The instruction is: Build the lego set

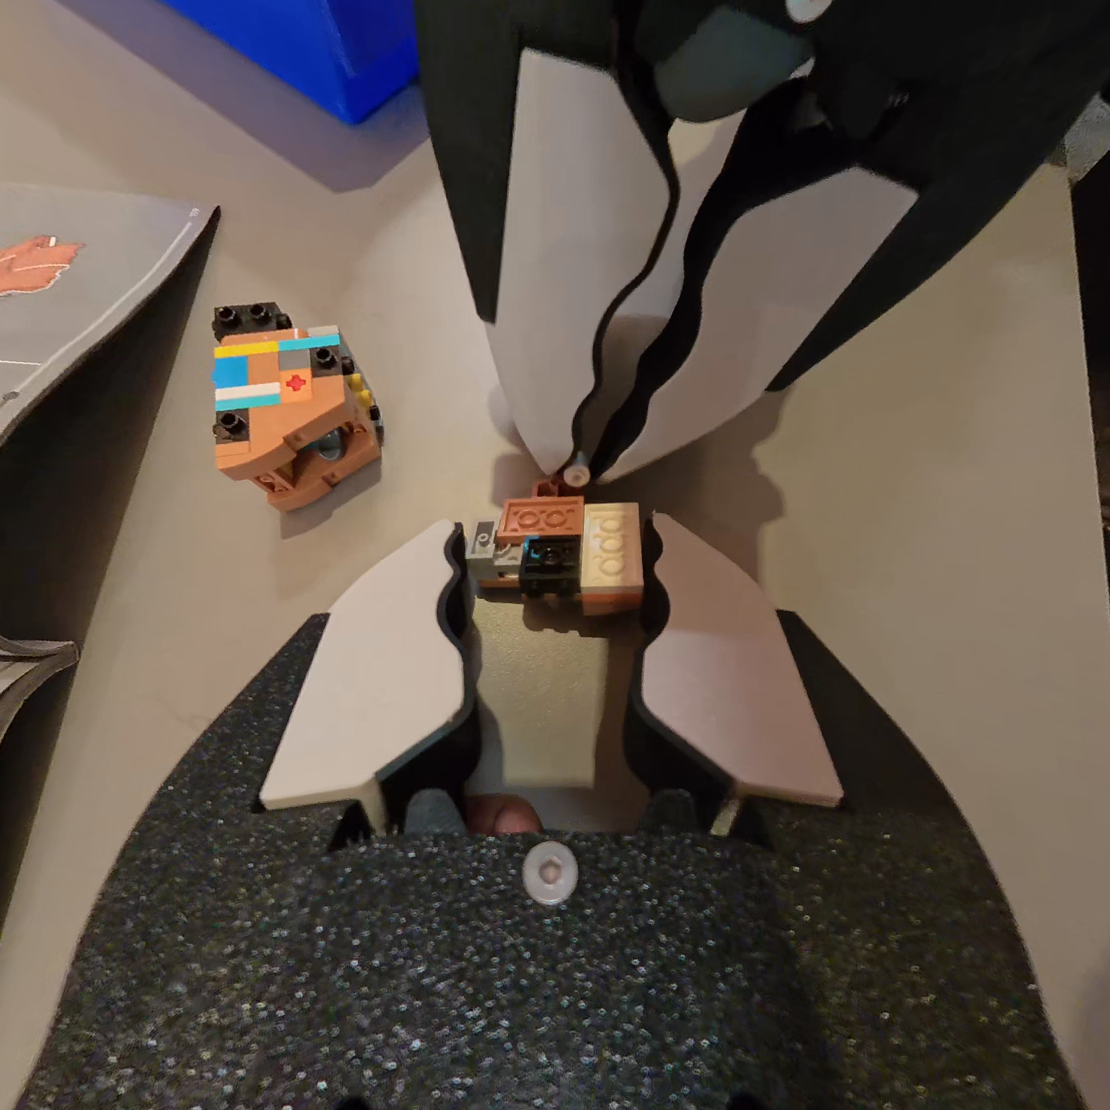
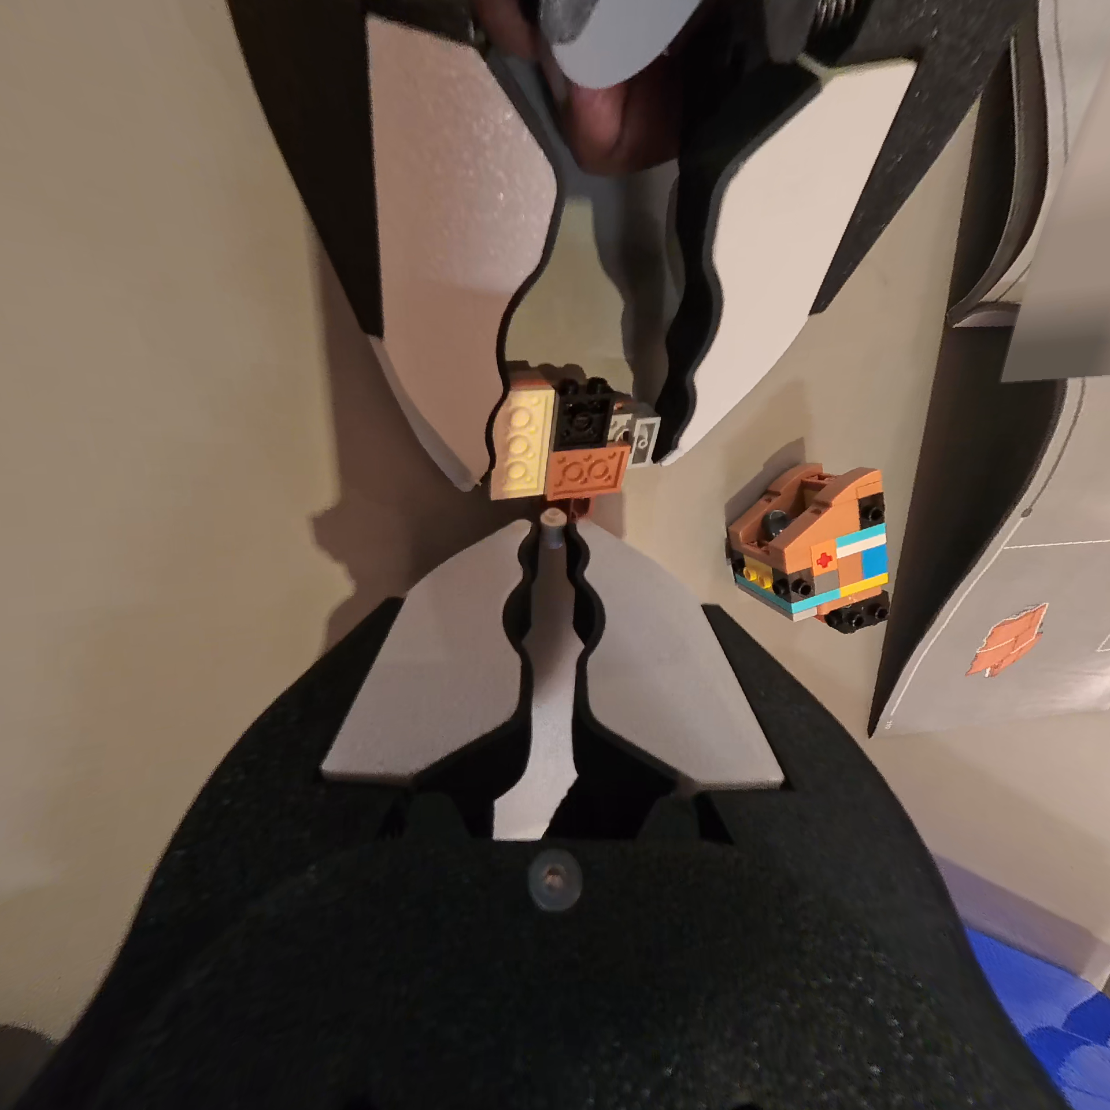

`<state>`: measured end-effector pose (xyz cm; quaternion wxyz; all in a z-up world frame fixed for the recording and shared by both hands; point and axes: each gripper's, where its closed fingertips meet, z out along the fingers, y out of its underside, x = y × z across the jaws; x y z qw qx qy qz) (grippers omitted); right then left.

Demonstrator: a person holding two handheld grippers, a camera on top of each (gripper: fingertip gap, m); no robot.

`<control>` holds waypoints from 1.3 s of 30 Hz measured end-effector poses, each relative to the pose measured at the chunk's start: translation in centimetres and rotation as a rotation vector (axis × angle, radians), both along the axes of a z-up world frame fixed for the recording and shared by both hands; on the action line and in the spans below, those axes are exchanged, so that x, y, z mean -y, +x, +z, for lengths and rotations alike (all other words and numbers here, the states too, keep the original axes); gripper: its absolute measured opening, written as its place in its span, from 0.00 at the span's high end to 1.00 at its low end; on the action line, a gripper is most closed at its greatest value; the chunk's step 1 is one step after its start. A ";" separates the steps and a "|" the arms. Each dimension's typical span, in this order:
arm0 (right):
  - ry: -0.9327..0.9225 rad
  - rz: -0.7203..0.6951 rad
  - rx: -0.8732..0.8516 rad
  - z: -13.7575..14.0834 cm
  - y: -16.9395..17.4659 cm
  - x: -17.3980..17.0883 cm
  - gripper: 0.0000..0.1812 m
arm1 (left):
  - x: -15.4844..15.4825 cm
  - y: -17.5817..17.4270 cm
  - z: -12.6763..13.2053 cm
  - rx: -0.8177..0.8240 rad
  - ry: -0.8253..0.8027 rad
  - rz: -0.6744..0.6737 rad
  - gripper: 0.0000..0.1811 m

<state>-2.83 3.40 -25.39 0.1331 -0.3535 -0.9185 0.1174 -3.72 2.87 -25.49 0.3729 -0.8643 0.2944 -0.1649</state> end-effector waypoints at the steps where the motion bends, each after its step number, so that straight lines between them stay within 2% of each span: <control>1: 0.000 -0.001 0.000 -0.1 0.0 0.0 0.95 | 0.0 0.0 0.0 0.001 -0.002 0.000 0.69; 11: -0.111 -0.038 -0.078 0.3 -0.1 -0.9 0.89 | 0.1 -0.1 -0.4 -0.029 -0.010 -0.001 0.69; 16: -0.237 -0.171 -0.228 1.2 -1.0 -2.9 0.89 | 0.1 -0.5 -0.3 -0.018 -0.013 0.013 0.69; 20: -0.254 -0.248 -0.319 1.5 -0.7 -4.5 0.89 | 0.2 -0.4 -0.3 -0.012 -0.015 0.004 0.69; 23: -0.284 -0.223 -0.332 1.1 -0.2 -3.8 0.89 | 0.4 -0.2 -0.3 -0.006 -0.017 -0.018 0.69; 27: -0.235 -0.162 -0.370 0.4 -0.3 -3.6 0.90 | 0.4 -0.1 -0.2 0.013 -0.022 -0.026 0.69; 31: -0.275 -0.132 -0.342 -0.3 -0.1 -3.0 0.92 | 0.5 -0.1 0.1 0.029 -0.015 -0.039 0.68; 39: -0.324 -0.154 -0.327 -0.3 -0.3 -2.9 0.96 | -0.1 -0.5 1.0 0.036 0.064 -0.030 0.68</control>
